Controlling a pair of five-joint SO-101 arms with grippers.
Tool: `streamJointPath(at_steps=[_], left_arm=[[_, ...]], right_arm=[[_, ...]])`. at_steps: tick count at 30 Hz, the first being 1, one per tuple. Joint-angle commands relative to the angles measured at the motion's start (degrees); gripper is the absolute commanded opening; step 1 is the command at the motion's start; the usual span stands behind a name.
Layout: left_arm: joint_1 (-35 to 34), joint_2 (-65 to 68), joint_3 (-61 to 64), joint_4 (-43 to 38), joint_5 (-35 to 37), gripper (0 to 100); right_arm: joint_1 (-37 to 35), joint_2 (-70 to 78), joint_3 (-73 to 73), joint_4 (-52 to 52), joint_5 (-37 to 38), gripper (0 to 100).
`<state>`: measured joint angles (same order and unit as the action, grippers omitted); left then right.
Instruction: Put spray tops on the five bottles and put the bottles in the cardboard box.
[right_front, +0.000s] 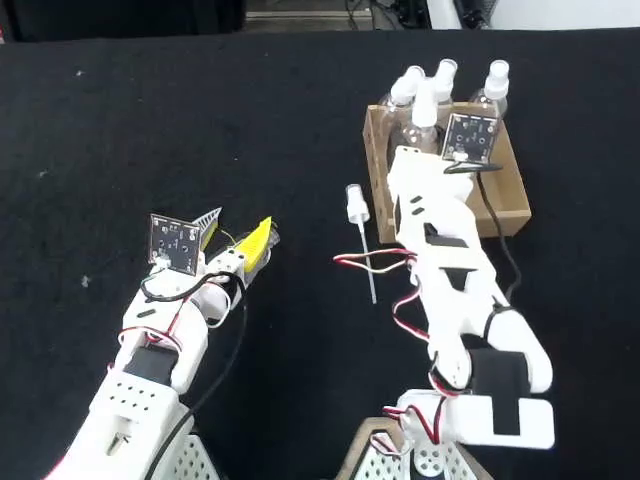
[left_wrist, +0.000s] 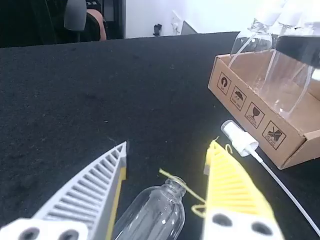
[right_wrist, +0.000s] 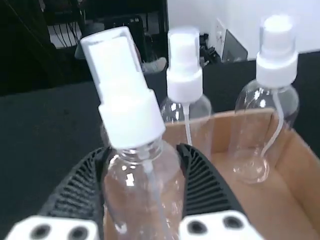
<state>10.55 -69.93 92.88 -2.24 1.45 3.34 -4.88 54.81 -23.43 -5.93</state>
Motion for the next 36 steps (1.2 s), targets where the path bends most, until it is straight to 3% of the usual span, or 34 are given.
streamJointPath(at_steps=[1, 19, 26, 36], left_arm=[[0.31, -0.88, -0.48, -0.97, -0.62, 25], [0.4, -0.7, -0.48, -0.97, -0.62, 25], [0.4, -0.62, -0.48, -0.97, -0.62, 25], [0.4, -0.62, -0.48, -0.97, -0.62, 25]], right_arm=[[-0.79, 0.48, -3.56, -1.67, -0.7, 1.1], [-3.52, 3.3, -2.59, -1.67, -0.62, 1.4], [-3.87, 2.86, -0.92, -1.23, -0.62, 16.1], [-3.87, 2.77, -0.57, -1.23, -0.62, 16.2]])
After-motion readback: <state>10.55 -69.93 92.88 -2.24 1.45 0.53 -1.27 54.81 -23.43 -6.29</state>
